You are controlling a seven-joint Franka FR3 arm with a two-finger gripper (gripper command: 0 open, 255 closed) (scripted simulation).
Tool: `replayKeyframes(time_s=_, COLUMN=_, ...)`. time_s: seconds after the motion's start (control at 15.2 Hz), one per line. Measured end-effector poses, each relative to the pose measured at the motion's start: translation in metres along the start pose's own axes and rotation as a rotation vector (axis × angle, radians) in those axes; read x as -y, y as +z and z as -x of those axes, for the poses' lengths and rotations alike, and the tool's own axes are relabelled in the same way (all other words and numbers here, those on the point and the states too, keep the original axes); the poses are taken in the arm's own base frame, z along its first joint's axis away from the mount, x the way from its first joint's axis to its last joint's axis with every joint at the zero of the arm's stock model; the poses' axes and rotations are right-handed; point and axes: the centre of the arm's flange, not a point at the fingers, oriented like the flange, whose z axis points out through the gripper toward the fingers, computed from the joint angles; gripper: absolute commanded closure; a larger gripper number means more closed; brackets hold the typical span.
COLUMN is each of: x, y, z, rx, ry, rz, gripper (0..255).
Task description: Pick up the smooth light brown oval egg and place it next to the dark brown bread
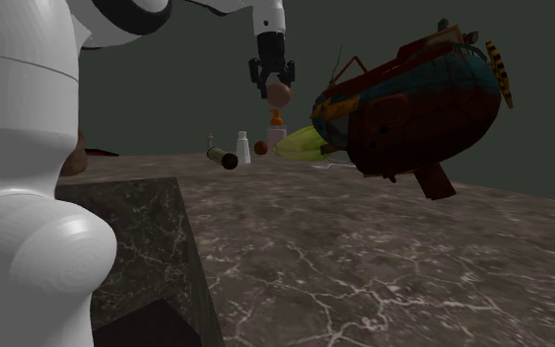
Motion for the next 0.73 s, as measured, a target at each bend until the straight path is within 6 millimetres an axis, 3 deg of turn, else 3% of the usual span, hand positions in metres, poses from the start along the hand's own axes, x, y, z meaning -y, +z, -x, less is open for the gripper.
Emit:
replayKeyframes(time_s=0.53, x=-0.004, y=-0.041, z=0.001, rx=0.000, ry=0.000, rz=0.000, gripper=255)
replayKeyframes(time_s=0.73, x=0.015, y=-0.048, z=-0.016, rx=0.000, ry=0.000, rz=0.000, gripper=255)
